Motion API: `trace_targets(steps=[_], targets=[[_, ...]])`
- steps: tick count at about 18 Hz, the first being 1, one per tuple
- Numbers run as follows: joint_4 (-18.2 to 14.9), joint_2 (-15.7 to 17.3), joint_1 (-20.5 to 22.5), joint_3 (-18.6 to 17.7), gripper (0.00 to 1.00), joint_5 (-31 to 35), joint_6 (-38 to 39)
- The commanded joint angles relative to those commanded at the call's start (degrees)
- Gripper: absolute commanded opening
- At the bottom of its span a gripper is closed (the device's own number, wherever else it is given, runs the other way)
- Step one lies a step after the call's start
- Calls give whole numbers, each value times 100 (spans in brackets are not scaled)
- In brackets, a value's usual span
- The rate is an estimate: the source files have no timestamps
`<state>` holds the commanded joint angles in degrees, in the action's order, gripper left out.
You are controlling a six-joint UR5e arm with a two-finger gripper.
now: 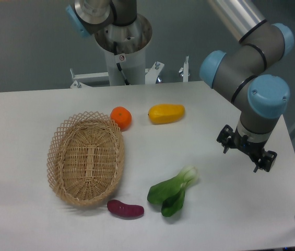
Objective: Pick up the green vegetable from the table
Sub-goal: 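Move the open gripper toward the green bok choy and lower it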
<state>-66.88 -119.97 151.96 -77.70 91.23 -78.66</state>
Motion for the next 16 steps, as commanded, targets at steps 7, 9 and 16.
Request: trace_targets(steps=[7,9,16], targets=[[-9,17,35,0,100,-70,-18],[9,35,9,-44,100,-53,9],[0,448,-245,-588,100,-141,747]])
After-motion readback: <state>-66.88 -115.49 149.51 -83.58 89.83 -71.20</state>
